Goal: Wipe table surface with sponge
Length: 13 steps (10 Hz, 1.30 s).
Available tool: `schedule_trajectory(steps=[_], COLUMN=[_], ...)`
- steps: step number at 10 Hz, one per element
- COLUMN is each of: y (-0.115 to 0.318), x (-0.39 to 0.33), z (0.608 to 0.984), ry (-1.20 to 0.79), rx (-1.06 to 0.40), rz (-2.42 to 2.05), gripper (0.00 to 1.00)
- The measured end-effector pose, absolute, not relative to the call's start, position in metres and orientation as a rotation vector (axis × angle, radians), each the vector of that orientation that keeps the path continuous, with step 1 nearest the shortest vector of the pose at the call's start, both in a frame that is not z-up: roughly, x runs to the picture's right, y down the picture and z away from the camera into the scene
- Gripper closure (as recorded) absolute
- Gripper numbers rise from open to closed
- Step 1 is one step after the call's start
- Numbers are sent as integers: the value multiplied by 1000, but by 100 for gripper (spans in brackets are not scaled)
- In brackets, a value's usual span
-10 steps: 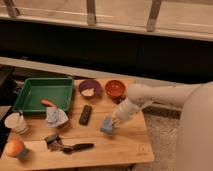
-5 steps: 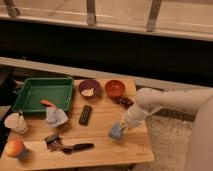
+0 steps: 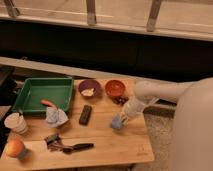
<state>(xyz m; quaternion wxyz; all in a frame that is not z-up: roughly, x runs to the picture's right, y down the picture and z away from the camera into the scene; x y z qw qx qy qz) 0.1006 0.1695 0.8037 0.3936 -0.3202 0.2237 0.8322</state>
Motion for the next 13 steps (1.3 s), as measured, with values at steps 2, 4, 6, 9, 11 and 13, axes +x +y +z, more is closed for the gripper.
schedule_trajectory(steps=[2, 4, 6, 9, 11, 13], y=[157, 158, 167, 193, 204, 208], x=[63, 37, 25, 45, 77, 112], z=[810, 808, 801, 782, 774, 774], ry=[514, 491, 508, 592, 641, 650], rx=[-839, -874, -900, -907, -890, -879], rz=[2067, 2024, 2009, 2026, 2056, 2062], gripper=[100, 100, 100, 100, 100, 100])
